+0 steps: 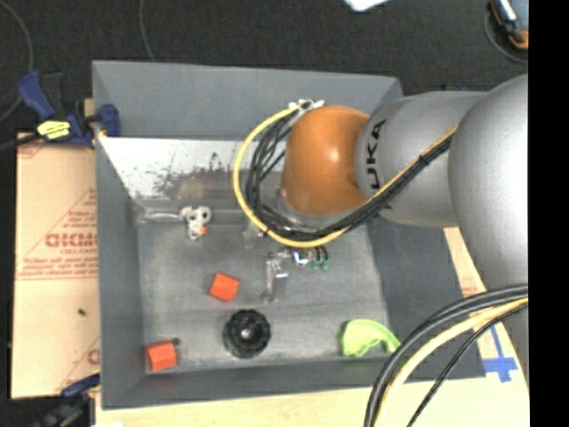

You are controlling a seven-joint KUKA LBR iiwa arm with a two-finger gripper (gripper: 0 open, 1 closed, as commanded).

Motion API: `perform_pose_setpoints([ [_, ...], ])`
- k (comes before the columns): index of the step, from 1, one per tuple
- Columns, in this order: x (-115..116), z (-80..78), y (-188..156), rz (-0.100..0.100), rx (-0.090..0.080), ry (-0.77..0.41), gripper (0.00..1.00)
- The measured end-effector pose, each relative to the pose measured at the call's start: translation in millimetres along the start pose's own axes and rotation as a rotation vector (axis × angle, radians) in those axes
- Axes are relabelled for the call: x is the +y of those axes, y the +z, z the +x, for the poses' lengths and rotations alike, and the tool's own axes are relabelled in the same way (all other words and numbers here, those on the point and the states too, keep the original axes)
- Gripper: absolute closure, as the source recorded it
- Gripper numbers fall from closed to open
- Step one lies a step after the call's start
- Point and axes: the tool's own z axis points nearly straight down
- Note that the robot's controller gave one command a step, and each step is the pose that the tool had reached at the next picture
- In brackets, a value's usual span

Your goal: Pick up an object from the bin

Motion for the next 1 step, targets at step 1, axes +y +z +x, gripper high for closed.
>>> perform_pose_setpoints([
  [1, -16.0, 12.0, -7.1, 0.000, -0.007, 0.053, 0.00],
])
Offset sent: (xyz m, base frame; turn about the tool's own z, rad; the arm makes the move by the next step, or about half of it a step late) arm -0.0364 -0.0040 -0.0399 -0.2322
